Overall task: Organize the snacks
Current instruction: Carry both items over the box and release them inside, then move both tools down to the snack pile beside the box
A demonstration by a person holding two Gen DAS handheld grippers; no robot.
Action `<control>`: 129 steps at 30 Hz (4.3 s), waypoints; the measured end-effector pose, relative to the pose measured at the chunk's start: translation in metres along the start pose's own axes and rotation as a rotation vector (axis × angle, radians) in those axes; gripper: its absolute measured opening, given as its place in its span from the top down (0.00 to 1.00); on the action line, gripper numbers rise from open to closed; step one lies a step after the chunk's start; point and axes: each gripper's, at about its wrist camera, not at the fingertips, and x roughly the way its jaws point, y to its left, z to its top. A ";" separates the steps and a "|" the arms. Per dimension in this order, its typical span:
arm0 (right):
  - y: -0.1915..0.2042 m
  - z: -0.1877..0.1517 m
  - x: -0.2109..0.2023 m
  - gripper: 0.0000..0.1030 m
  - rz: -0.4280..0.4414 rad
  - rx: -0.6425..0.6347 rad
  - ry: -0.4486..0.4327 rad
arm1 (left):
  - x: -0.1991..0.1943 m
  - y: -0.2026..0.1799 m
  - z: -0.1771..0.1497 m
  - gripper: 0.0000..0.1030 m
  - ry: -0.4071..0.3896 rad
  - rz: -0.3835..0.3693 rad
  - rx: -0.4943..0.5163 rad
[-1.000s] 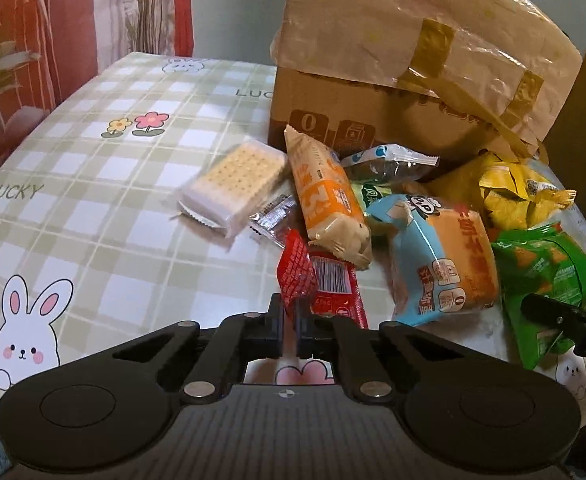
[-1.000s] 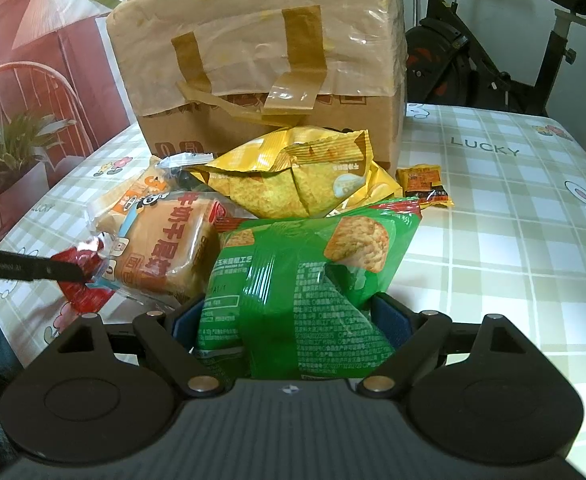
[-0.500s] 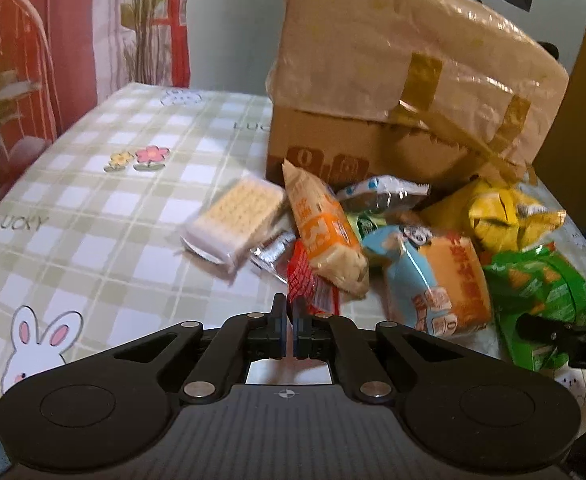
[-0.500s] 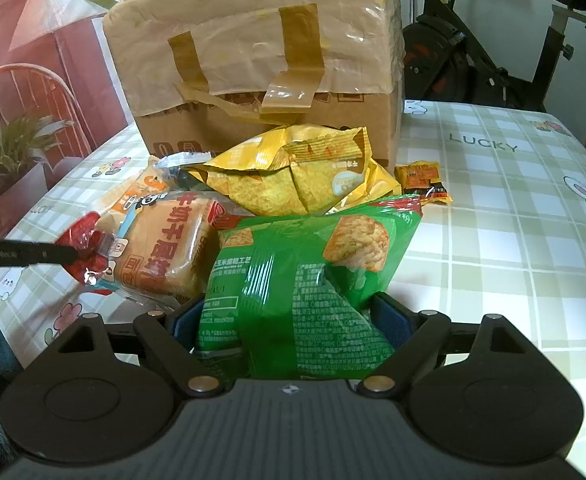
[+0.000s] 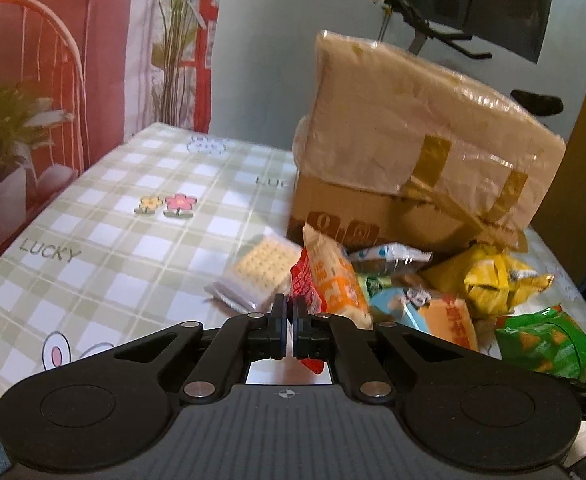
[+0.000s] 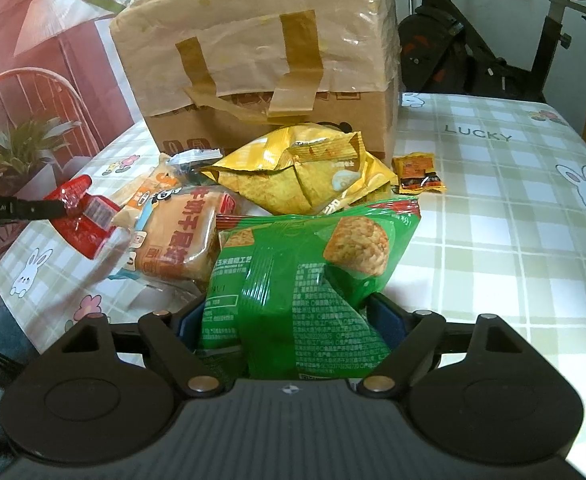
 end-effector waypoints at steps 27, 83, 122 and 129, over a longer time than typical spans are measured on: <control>0.030 0.136 -0.094 0.19 0.012 -0.143 -0.428 | -0.043 -0.042 0.136 0.97 -0.412 -0.172 0.075; 0.032 0.207 -0.026 0.06 -0.051 -0.097 -0.372 | 0.012 -0.047 0.170 0.19 -0.229 -0.146 0.173; 0.029 0.090 0.054 0.06 -0.117 -0.057 -0.114 | 0.041 0.017 0.056 0.19 -0.011 -0.076 -0.006; 0.017 0.098 0.078 0.06 -0.205 0.016 -0.099 | 0.046 0.017 0.048 0.19 0.003 -0.067 0.003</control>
